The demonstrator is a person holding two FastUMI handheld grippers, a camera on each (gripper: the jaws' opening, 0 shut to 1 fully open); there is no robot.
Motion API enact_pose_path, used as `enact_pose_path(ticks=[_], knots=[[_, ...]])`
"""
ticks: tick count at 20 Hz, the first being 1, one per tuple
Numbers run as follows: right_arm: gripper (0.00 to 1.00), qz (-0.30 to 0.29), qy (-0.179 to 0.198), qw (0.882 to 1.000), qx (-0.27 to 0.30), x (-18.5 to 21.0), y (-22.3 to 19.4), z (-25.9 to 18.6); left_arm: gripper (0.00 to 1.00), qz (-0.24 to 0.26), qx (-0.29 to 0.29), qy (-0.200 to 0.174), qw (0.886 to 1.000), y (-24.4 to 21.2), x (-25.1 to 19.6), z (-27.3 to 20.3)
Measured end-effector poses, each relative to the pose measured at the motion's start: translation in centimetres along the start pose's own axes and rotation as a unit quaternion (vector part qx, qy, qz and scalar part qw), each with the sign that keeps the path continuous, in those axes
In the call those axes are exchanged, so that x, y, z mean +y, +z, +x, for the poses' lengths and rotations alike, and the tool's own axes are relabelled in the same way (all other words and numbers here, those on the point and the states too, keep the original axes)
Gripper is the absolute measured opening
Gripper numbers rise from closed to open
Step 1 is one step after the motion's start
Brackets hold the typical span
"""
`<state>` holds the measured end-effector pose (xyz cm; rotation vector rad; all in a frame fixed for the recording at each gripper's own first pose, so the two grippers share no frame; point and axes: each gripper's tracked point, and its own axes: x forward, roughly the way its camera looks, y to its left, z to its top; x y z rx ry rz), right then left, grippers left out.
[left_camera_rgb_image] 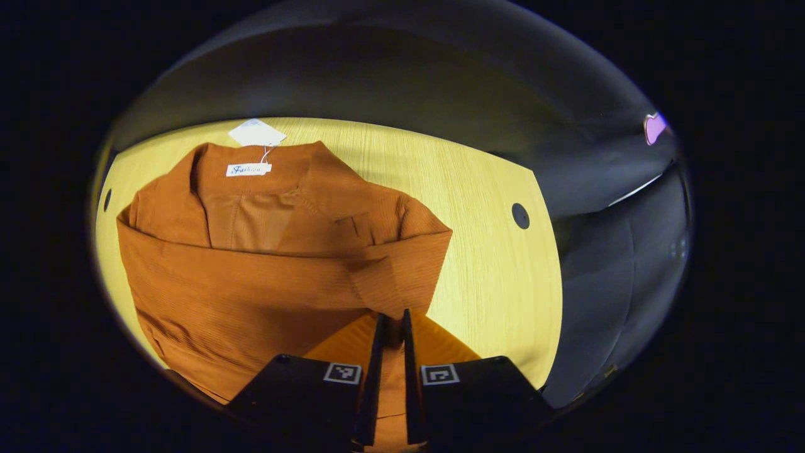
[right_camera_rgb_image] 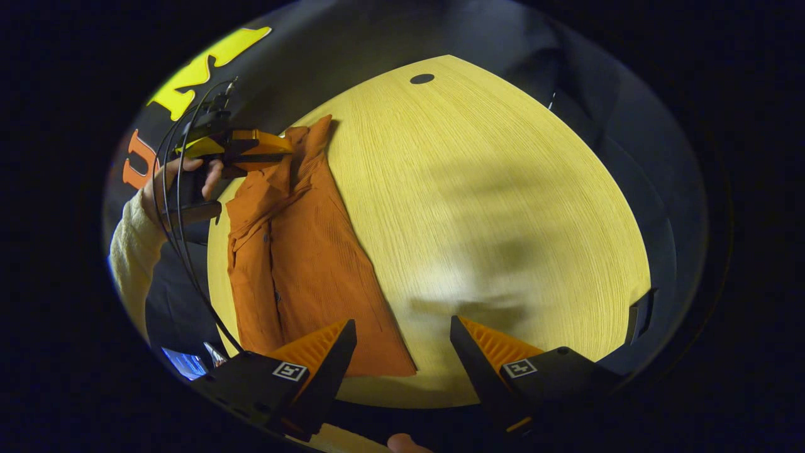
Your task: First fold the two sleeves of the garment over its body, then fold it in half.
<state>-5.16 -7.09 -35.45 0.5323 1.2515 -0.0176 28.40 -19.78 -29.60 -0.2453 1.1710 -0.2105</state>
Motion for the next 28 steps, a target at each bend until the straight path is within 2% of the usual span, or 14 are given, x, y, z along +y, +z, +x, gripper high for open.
enact_pose_path(ticks=[1, 3, 5, 7, 9, 14, 19, 24, 28], knots=[[0.96, 0.000, -0.001, 1.000, 0.002, -0.1, -0.2, 0.1, 0.29, -0.007, -0.001, -0.010, 1.000, 0.0, -0.2, 0.0], [0.96, -0.001, -0.002, 1.000, 0.003, -0.1, -0.5, 0.0, 0.39, -0.010, -0.014, -0.018, 1.000, 0.3, -0.4, -0.6], [0.96, 0.000, -0.003, 1.000, 0.001, -0.1, -0.7, 0.0, 0.68, -0.018, -0.021, -0.025, 0.999, 0.2, -0.4, -1.2], [0.96, -0.005, -0.004, 1.000, 0.000, 0.2, -0.9, 0.1, 0.65, -0.023, -0.037, -0.021, 0.999, 0.3, 0.2, -2.1], [0.96, -0.011, -0.001, 1.000, -0.003, 0.8, -0.9, 0.1, 1.00, -0.018, -0.044, -0.021, 0.999, -0.3, 1.1, -2.8], [0.94, -0.028, 0.003, 0.999, -0.014, 2.7, -1.4, 0.3, 0.99, -0.025, -0.060, -0.026, 0.998, -3.6, 3.8, -5.5], [0.96, -0.059, -0.003, 0.998, -0.025, 4.0, -2.5, 1.5, 0.99, -0.039, -0.115, -0.022, 0.992, -8.0, 9.8, -10.5], [0.97, -0.081, -0.006, 0.996, -0.025, 5.0, -4.1, 2.9, 0.99, -0.065, -0.152, 0.008, 0.986, -13.0, 17.5, -14.8], [0.96, -0.095, -0.014, 0.995, -0.025, 5.4, -4.8, 3.9, 0.99, -0.086, -0.172, 0.051, 0.980, -17.5, 23.8, -18.0]])
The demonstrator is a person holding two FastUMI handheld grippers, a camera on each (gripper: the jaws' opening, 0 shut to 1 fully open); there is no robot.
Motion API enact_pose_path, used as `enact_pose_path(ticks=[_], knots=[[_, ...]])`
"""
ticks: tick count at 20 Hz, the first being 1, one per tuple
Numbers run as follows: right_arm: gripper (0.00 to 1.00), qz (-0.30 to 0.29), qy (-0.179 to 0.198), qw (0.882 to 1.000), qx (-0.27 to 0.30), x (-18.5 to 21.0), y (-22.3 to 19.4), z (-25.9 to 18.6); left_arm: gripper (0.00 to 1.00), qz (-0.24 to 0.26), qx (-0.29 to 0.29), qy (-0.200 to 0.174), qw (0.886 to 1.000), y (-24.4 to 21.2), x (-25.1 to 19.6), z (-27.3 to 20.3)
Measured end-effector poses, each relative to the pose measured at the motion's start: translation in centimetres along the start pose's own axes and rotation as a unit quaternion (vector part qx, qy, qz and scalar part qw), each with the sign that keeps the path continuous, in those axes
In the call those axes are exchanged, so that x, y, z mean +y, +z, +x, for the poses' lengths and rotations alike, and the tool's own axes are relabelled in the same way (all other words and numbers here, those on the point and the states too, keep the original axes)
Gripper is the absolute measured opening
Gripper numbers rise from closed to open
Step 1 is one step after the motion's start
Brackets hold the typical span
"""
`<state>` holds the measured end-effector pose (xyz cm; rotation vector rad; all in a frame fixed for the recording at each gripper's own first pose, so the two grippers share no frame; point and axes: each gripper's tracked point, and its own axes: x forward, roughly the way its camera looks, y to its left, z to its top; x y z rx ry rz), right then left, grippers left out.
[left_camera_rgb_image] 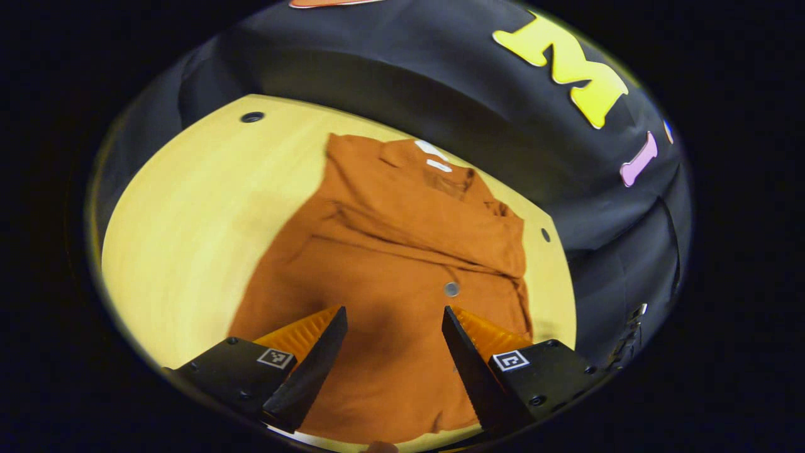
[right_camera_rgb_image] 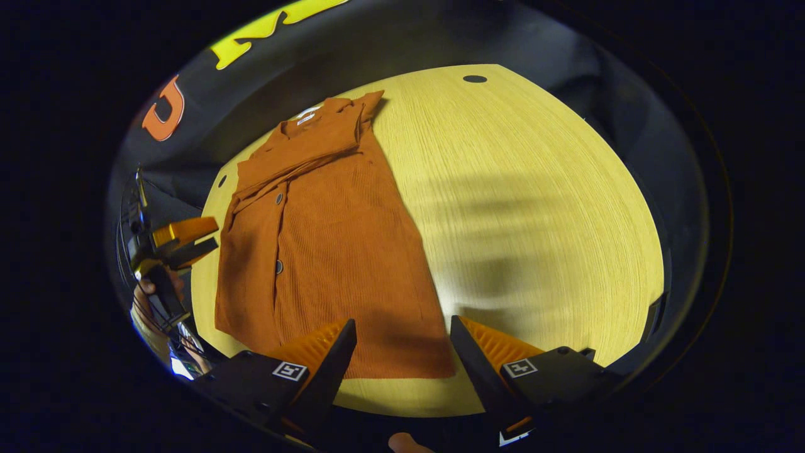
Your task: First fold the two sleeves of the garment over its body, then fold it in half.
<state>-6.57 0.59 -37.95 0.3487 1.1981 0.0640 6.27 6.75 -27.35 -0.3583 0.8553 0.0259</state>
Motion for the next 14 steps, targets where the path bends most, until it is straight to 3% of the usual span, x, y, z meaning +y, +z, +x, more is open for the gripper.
enact_pose_path(ticks=[5, 9, 11, 14], knots=[[0.96, -0.028, -0.008, 0.999, 0.013, -0.4, -1.1, 1.0, 0.99, 0.004, 0.002, 0.061, 0.998, -3.5, 8.1, -3.9], [0.96, -0.041, -0.010, 0.999, 0.035, -1.9, -1.9, 1.3, 0.99, -0.013, 0.020, 0.089, 0.996, -5.7, 12.2, -6.2], [0.96, -0.050, 0.003, 0.998, 0.048, -2.4, -2.2, 1.1, 0.99, -0.024, 0.043, 0.089, 0.995, -6.9, 13.0, -7.1], [0.96, -0.066, 0.021, 0.995, 0.075, -4.0, -2.7, 0.9, 0.99, -0.018, 0.088, 0.047, 0.995, -8.0, 12.5, -8.5]])
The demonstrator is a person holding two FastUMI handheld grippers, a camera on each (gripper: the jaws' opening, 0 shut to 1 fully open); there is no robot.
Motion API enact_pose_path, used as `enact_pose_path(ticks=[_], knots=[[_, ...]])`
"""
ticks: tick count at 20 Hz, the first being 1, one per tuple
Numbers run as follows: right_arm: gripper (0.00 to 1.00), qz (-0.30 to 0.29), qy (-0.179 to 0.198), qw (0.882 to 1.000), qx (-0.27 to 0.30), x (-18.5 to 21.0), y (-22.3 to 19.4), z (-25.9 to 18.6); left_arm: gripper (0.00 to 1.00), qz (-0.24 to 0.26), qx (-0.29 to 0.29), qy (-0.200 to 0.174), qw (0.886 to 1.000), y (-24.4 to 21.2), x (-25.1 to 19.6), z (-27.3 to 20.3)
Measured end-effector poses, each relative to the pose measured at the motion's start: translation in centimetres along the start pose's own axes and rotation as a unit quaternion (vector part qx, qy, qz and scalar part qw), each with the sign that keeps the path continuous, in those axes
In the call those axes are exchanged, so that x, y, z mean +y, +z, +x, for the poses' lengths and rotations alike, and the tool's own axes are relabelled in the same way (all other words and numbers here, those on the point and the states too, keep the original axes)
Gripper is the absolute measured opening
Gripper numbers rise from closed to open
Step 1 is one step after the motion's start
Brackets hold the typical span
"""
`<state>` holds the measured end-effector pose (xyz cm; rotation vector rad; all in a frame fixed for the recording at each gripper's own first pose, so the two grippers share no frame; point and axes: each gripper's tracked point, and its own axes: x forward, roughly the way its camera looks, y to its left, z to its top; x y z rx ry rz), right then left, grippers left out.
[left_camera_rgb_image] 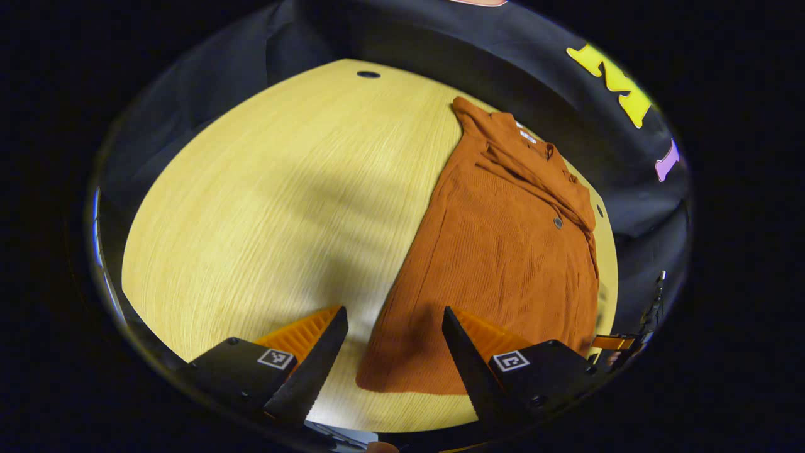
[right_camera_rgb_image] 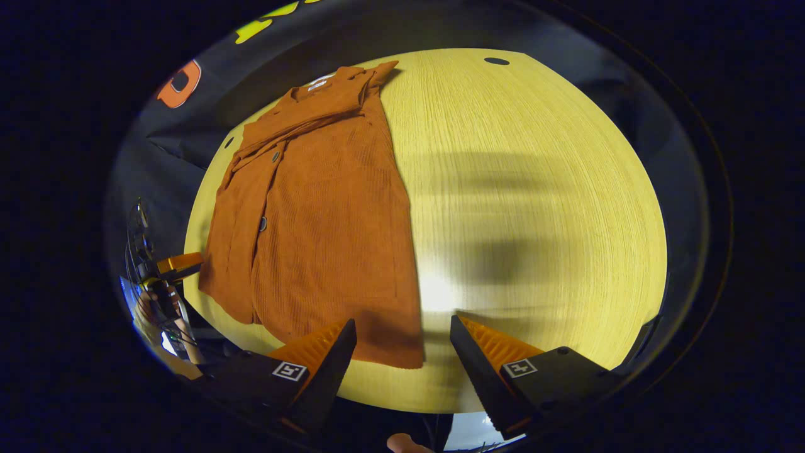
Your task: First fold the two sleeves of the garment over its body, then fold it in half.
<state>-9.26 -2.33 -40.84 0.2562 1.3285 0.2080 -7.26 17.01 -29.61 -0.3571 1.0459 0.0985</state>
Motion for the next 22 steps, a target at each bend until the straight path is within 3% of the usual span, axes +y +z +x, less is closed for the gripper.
enact_pose_path(ticks=[4, 8, 9, 10, 13, 16, 22], knots=[[0.96, 0.001, 0.051, 0.997, 0.060, -1.0, -1.6, -0.3, 0.99, 0.008, 0.093, -0.060, 0.994, -2.3, -0.9, -2.8], [0.96, 0.009, 0.109, 0.990, 0.093, -1.0, -2.1, -1.0, 0.98, -0.033, 0.175, -0.129, 0.975, -4.1, -2.4, -5.8], [0.94, 0.012, 0.126, 0.987, 0.099, -0.9, -1.8, -1.0, 0.96, -0.044, 0.188, -0.145, 0.970, -3.1, 0.3, -3.3], [0.96, 0.017, 0.144, 0.984, 0.104, -0.7, -1.8, -1.1, 0.94, -0.044, 0.199, -0.159, 0.966, -3.3, -0.1, -5.8], [0.94, 0.052, 0.200, 0.969, 0.132, -0.1, -1.7, -0.9, 0.92, -0.026, 0.230, -0.208, 0.950, -4.3, -0.3, -6.4], [0.93, 0.096, 0.230, 0.956, 0.158, 1.1, -1.1, -0.7, 0.89, -0.035, 0.251, -0.219, 0.942, -4.5, 0.2, -7.2], [0.86, 0.116, 0.259, 0.941, 0.185, 3.4, -0.7, 0.3, 0.89, -0.010, 0.255, -0.230, 0.939, -4.8, -1.5, -7.6]])
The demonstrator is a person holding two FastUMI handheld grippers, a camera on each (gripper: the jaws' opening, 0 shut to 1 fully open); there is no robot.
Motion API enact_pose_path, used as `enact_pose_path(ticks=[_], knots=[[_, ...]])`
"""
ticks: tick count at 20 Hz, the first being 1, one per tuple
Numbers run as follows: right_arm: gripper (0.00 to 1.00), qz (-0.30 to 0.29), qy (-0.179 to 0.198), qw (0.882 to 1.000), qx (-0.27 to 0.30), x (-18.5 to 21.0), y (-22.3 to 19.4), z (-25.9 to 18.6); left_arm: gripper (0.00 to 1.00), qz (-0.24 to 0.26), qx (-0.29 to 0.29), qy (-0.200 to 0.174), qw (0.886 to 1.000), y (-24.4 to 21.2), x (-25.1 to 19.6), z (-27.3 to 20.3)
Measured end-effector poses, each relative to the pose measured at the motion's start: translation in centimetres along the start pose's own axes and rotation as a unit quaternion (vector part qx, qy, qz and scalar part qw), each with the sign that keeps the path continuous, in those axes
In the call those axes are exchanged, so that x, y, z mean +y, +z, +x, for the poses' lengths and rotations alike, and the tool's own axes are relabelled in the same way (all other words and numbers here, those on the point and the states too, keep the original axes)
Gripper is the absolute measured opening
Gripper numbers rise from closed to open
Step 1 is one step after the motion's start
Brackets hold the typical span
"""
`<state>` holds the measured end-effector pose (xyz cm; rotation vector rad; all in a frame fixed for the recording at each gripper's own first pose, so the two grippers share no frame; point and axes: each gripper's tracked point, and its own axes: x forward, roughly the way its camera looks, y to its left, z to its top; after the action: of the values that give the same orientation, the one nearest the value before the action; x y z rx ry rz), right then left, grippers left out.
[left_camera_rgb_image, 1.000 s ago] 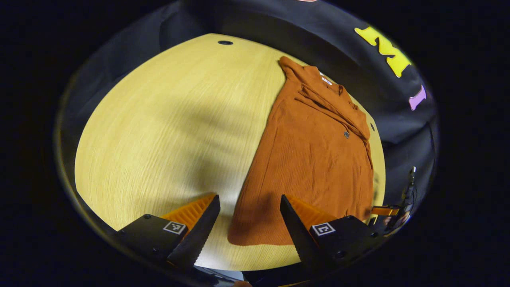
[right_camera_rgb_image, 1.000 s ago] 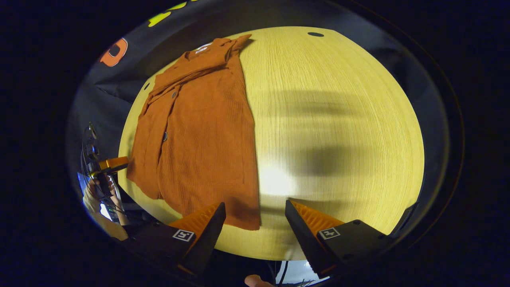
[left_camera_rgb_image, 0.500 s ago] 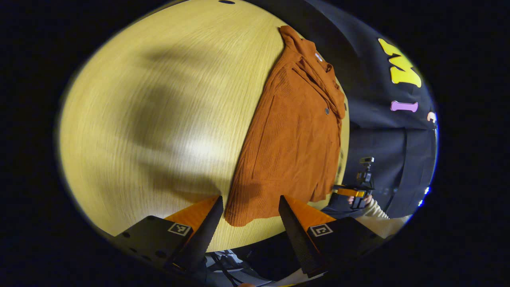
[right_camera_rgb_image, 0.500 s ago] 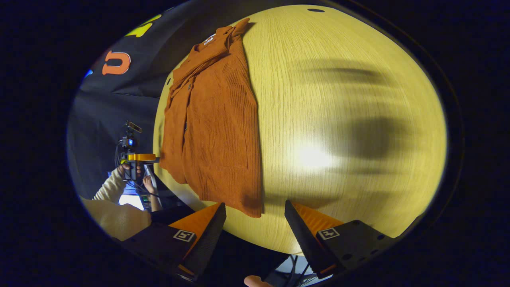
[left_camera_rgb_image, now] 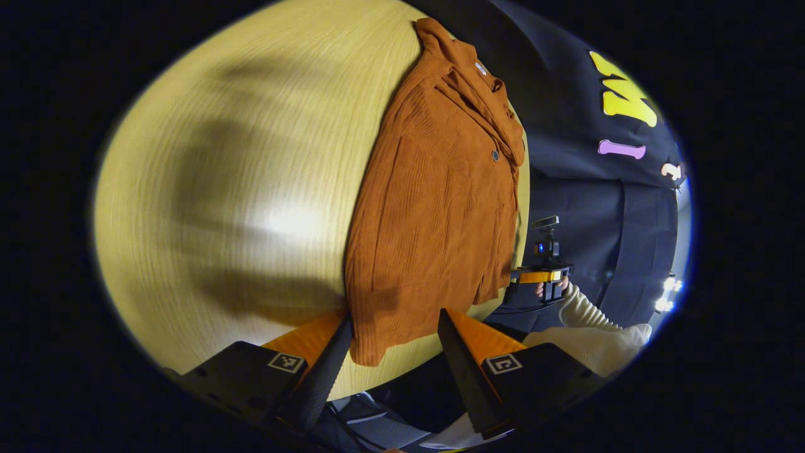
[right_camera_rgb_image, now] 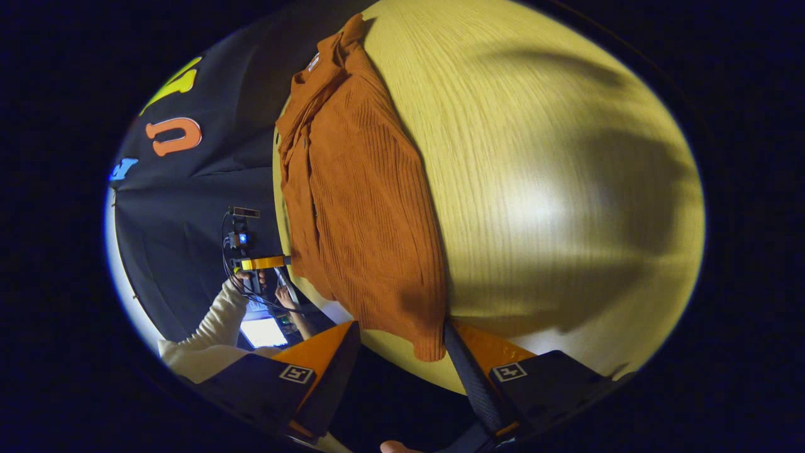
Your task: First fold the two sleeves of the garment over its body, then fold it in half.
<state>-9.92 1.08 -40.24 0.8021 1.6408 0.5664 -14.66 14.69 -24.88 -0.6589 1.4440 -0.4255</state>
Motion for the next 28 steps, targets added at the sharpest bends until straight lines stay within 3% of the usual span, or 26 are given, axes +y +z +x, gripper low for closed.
enact_pose_path(ticks=[4, 5, 6, 7, 8, 9, 10, 11, 12, 14, 15, 16, 17, 18, 20, 21, 25, 28], knots=[[0.80, -0.006, 0.004, 1.000, 0.011, 0.5, -0.2, 1.0, 0.88, 0.015, 0.004, 0.011, 1.000, -1.1, -2.9, 2.1], [0.78, -0.013, 0.002, 1.000, 0.012, 0.6, -0.1, 1.3, 0.98, 0.023, 0.006, 0.017, 1.000, -1.3, -3.1, 2.5], [0.77, -0.021, -0.007, 1.000, 0.014, 0.5, 0.0, 1.7, 0.87, 0.030, 0.005, 0.029, 0.999, -1.5, -3.1, 2.8], [0.75, -0.027, -0.014, 0.999, 0.014, 0.4, 0.1, 1.8, 0.85, 0.037, 0.010, 0.042, 0.998, -1.7, -2.8, 3.0], [0.66, -0.030, -0.015, 0.999, 0.013, 0.5, 0.1, 1.8, 0.80, 0.040, 0.007, 0.049, 0.998, -1.7, -2.8, 3.2], [0.65, -0.033, -0.015, 0.999, 0.010, 0.5, 0.2, 1.8, 0.70, 0.037, 0.006, 0.051, 0.998, -1.5, -2.9, 3.2], [0.64, -0.037, -0.022, 0.999, 0.007, 0.1, 0.2, 2.0, 0.69, 0.035, 0.003, 0.055, 0.998, -1.4, -2.8, 3.1], [0.60, -0.034, -0.021, 0.999, 0.004, 0.0, 0.3, 2.0, 0.58, 0.034, 0.001, 0.059, 0.998, -1.3, -2.5, 3.1], [0.47, -0.028, -0.017, 0.999, 0.001, 0.2, 0.3, 2.0, 0.65, 0.035, -0.002, 0.065, 0.997, -1.3, -2.5, 3.0], [0.47, -0.023, -0.011, 1.000, -0.003, 0.4, 0.4, 2.1, 0.57, 0.028, -0.004, 0.074, 0.997, -1.4, -2.7, 3.3], [0.46, -0.022, -0.009, 1.000, -0.004, 0.4, 0.5, 2.2, 0.48, 0.026, -0.006, 0.082, 0.996, -1.6, -2.7, 3.6], [0.46, -0.017, -0.008, 1.000, -0.004, 0.4, 0.5, 2.1, 0.31, 0.026, -0.008, 0.091, 0.995, -1.7, -2.5, 3.8], [0.46, -0.016, -0.021, 1.000, -0.005, 0.0, 0.7, 2.3, 0.33, 0.027, -0.008, 0.097, 0.995, -2.0, -2.8, 4.1], [0.45, -0.015, -0.033, 0.999, -0.006, -0.7, 0.9, 2.6, 0.28, 0.029, -0.005, 0.102, 0.994, -2.3, -3.0, 4.4], [0.11, -0.007, -0.028, 1.000, -0.005, -0.5, 0.7, 2.6, 0.15, 0.036, 0.001, 0.115, 0.993, -3.0, -3.6, 4.6], [0.11, -0.008, -0.028, 1.000, -0.006, -0.6, 0.7, 2.5, 0.08, 0.036, 0.002, 0.124, 0.992, -3.2, -3.6, 4.8], [0.11, -0.025, -0.032, 0.999, -0.015, -0.6, 0.9, 2.6, 0.05, 0.039, -0.005, 0.142, 0.989, -3.0, -3.2, 5.0], [0.09, -0.041, -0.036, 0.998, -0.017, -0.5, 0.8, 2.7, 0.03, 0.011, -0.014, 0.151, 0.988, -2.6, -3.3, 5.0]])
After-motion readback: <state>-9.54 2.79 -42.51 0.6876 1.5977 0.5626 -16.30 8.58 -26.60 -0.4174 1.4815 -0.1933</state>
